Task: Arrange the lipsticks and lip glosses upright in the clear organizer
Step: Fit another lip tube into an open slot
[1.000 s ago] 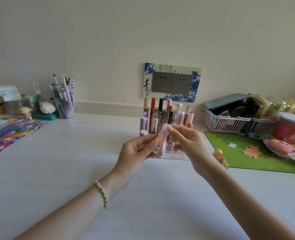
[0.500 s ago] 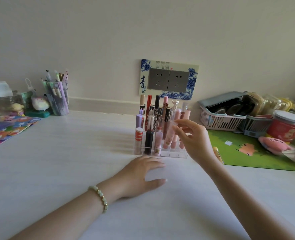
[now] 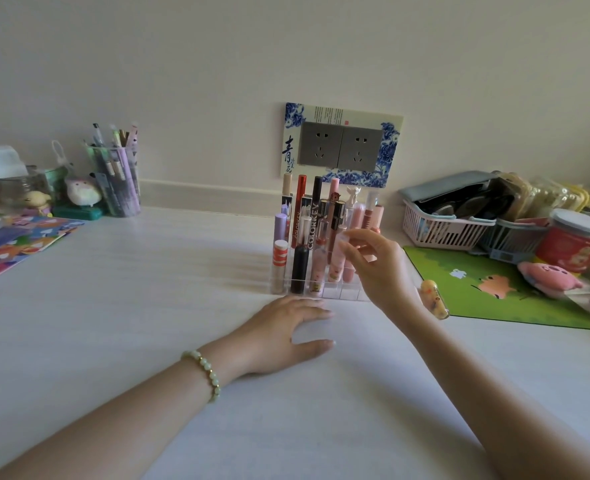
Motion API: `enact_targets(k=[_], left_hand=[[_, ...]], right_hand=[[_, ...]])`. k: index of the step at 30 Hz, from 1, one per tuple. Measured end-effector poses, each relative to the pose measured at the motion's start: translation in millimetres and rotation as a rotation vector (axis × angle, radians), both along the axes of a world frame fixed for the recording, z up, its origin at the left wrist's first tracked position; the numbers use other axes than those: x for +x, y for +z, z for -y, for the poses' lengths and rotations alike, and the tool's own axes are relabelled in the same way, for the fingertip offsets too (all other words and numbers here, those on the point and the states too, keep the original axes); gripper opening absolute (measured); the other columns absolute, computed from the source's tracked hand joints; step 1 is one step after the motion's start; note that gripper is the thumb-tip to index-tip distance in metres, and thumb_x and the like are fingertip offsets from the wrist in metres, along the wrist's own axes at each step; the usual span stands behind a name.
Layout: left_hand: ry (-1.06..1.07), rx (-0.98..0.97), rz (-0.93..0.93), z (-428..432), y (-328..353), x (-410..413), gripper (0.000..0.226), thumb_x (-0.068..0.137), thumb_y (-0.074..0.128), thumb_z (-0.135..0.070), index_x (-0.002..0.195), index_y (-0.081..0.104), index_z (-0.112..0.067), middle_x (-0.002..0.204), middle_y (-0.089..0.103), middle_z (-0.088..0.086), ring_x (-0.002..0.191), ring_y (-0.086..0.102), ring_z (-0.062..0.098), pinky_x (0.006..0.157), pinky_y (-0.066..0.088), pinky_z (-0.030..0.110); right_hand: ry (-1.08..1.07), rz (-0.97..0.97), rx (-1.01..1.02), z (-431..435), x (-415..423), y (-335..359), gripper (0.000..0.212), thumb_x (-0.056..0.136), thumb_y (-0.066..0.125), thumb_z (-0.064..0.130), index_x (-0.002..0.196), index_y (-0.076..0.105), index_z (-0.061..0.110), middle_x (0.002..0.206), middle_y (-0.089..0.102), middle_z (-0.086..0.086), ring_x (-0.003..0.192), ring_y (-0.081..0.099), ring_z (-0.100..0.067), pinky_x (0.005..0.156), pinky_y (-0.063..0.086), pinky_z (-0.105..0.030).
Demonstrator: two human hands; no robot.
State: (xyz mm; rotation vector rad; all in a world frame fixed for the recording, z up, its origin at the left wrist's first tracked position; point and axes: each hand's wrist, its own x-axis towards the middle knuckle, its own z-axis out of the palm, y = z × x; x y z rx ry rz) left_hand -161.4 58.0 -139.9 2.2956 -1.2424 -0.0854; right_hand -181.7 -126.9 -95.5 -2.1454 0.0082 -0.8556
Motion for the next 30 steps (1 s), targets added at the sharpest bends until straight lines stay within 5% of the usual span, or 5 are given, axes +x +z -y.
enact_targets(k=[5,14,24,30], left_hand=[[-0.001,0.003,0.009,0.0,0.0,-0.2,0.054,0.086,0.057,-0.051,0.136,0.047,-0.033,0.148,0.036,-0.013,0.137,0.024,0.001,0.108,0.009,0.009],[0.002,0.020,-0.008,0.2,1.8,-0.6,0.055,0.086,0.056,-0.052,0.137,0.046,-0.033,0.147,0.038,-0.013,0.136,0.025,0.002,0.107,0.010,0.010],[0.004,0.025,0.004,0.6,1.2,0.0,0.054,0.087,0.056,-0.050,0.137,0.047,-0.031,0.144,0.041,-0.013,0.133,0.028,0.003,0.102,0.011,0.006],[0.004,0.017,-0.025,1.1,3.1,1.2,0.052,0.087,0.055,-0.052,0.134,0.049,-0.032,0.141,0.044,-0.014,0.132,0.031,0.003,0.110,0.019,0.017]], right_hand=[[0.011,0.024,0.022,0.7,-1.6,-2.3,0.010,0.087,0.063,0.016,0.093,0.063,0.025,0.076,0.061,0.018,0.066,0.056,0.008,0.060,0.043,-0.007],[0.010,-0.051,-0.022,1.3,1.6,-14.0,0.013,0.085,0.065,0.021,0.085,0.058,0.031,0.077,0.064,0.012,0.074,0.063,-0.016,0.073,0.054,-0.035],[-0.051,-0.112,-0.085,2.9,-1.3,-17.7,0.017,0.086,0.063,0.025,0.102,0.063,0.018,0.083,0.064,0.007,0.074,0.058,-0.006,0.065,0.045,-0.017],[-0.077,-0.136,-0.100,4.7,-7.9,-10.9,0.019,0.084,0.066,0.026,0.101,0.064,0.018,0.084,0.066,0.007,0.073,0.060,-0.008,0.066,0.049,-0.020]])
